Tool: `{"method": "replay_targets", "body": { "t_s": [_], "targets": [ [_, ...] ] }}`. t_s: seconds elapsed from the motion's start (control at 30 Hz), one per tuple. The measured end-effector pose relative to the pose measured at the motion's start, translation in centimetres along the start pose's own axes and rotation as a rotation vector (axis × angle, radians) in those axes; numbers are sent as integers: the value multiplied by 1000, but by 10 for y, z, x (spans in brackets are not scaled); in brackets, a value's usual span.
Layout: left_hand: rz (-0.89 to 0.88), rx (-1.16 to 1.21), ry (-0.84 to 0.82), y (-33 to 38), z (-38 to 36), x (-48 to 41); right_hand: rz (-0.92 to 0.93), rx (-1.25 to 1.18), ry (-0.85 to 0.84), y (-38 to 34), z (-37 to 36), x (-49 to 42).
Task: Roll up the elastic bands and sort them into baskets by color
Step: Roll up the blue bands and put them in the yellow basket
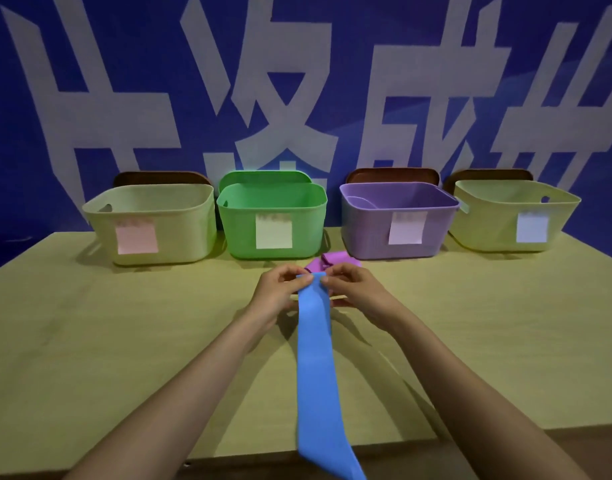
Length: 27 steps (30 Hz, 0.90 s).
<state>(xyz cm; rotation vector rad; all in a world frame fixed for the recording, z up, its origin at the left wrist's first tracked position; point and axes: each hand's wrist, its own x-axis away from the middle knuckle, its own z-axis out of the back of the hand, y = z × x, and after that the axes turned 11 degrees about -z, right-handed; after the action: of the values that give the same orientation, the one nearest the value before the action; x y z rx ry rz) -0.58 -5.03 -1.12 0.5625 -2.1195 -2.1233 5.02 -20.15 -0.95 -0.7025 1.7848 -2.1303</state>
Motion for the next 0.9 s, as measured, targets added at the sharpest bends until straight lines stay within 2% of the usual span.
{"method": "replay_targets", "body": {
  "t_s": [0.17,0.43,0.57,0.7,0.9],
  "targets": [
    [-39,-62,-35,-19,2,-16,115,56,42,5,0,-27],
    [-8,16,21,-51,1,-35,177,95,47,25,4,-52],
    [163,192,-51,-53,-1,-37,306,210,164,28,3,-57],
    [162,294,-59,-53,2,-38,463,415,223,34,2,-60],
    [140,284,-56,-50,-2,-36,580,533,227,39,5,-61]
  ]
}}
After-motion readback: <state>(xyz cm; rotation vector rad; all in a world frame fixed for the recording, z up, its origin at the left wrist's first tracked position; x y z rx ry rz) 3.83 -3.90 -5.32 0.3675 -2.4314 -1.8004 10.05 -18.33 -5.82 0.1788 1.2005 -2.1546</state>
